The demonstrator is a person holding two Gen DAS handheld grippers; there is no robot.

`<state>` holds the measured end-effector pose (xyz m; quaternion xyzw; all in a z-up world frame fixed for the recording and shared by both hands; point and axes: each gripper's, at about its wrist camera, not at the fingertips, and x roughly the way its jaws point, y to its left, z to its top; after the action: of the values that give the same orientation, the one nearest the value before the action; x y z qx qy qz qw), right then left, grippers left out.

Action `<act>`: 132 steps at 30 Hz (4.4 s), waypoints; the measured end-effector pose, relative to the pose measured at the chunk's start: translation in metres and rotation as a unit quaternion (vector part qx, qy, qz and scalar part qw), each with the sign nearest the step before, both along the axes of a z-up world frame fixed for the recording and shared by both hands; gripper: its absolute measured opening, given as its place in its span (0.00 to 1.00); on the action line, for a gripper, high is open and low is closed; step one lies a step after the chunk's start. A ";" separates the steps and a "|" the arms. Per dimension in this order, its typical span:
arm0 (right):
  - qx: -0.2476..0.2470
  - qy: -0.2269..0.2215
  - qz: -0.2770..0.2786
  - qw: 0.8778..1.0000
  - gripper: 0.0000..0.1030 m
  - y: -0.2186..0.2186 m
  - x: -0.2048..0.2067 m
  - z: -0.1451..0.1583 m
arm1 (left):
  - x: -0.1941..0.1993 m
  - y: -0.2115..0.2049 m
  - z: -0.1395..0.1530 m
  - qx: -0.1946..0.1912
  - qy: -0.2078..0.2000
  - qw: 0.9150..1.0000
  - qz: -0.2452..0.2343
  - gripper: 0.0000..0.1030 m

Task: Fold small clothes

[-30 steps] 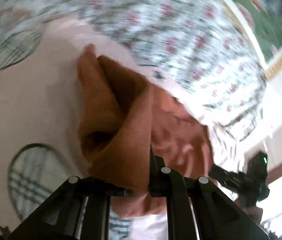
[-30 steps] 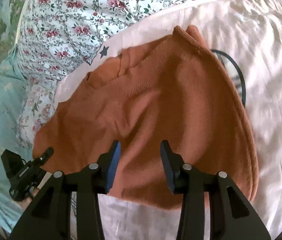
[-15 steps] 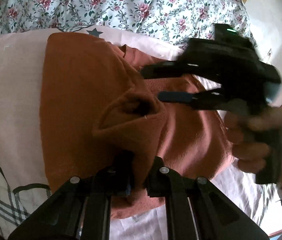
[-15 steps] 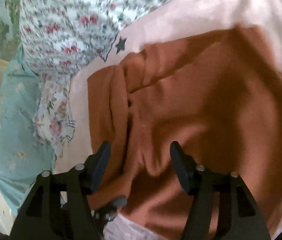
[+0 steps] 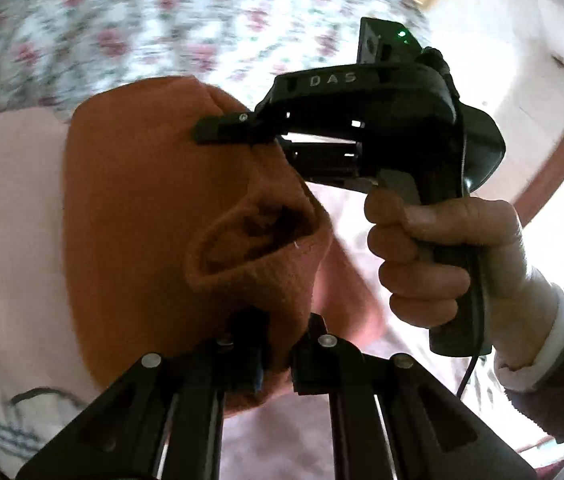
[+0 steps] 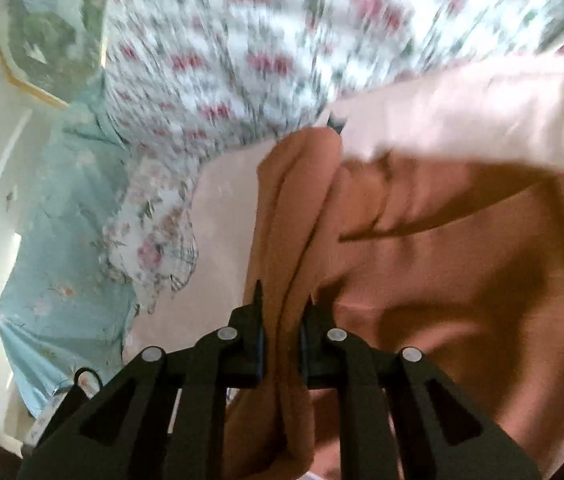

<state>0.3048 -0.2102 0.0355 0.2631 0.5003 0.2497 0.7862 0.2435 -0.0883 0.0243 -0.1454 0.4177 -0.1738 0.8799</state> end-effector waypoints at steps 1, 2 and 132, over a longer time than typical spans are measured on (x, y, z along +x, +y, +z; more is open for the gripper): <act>-0.008 0.000 -0.008 1.000 0.14 -0.011 -0.003 0.001 | 0.008 -0.013 -0.003 -0.001 0.003 1.000 -0.015 0.08; -0.028 0.004 -0.020 0.999 0.14 -0.026 -0.007 -0.001 | 0.013 -0.024 -0.008 -0.003 0.006 1.000 -0.028 0.08; -0.103 0.068 0.036 0.992 0.36 0.066 -0.182 -0.033 | -0.186 0.225 -0.045 -0.038 0.181 0.959 0.212 0.49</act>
<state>0.1226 -0.1440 0.0029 0.1787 0.5846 0.2062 0.7641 0.0575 0.1368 -0.0203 -0.2933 0.5227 0.0304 0.7999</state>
